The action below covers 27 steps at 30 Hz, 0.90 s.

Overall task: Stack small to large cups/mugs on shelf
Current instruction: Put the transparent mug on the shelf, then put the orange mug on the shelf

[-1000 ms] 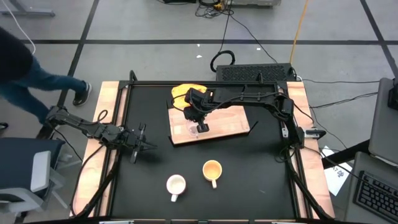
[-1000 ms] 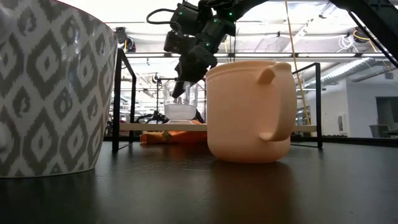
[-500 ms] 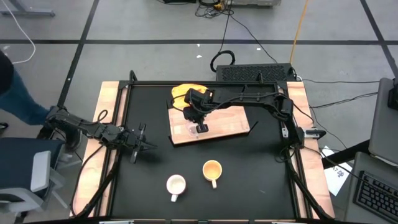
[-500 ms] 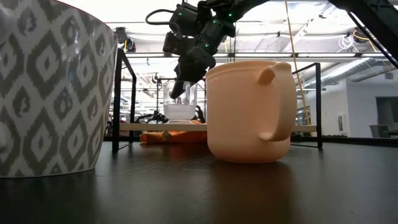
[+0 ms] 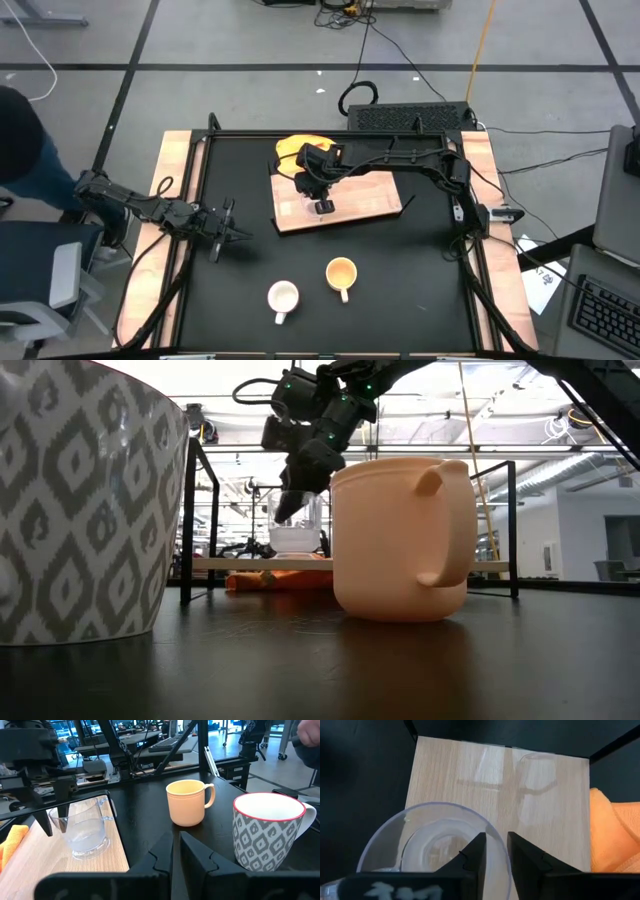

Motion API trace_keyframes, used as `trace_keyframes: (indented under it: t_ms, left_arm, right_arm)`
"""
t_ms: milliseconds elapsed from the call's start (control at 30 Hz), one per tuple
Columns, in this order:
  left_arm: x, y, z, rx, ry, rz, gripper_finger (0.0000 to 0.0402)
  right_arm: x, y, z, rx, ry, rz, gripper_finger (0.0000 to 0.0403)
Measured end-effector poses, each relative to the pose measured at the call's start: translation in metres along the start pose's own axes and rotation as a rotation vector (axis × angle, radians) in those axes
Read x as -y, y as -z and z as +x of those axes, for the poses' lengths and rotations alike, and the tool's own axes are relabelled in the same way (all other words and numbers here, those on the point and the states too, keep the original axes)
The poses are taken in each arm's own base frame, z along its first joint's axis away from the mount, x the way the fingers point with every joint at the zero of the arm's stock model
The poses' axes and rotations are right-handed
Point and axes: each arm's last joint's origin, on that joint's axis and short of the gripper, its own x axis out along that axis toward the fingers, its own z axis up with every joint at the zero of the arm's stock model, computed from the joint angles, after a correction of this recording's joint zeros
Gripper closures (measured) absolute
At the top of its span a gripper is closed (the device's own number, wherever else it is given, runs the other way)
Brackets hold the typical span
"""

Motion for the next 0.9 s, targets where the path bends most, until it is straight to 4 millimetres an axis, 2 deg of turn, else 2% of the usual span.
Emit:
trace_keyframes:
  t_ms: [467, 733, 900]
  left_arm:
    - [0.000, 0.000, 0.000, 0.000, 0.000, 0.000, 0.0366]
    - [0.000, 0.000, 0.000, 0.000, 0.000, 0.000, 0.0366]
    - [0.000, 0.000, 0.000, 0.000, 0.000, 0.000, 0.0366]
  right_arm:
    - [0.000, -0.001, 0.000, 0.007, 0.003, 0.006, 0.0272]
    - [0.000, -0.001, -0.002, 0.011, 0.005, 0.005, 0.0266]
    - [-0.001, -0.005, -0.015, 0.031, 0.015, 0.001, 0.0265]
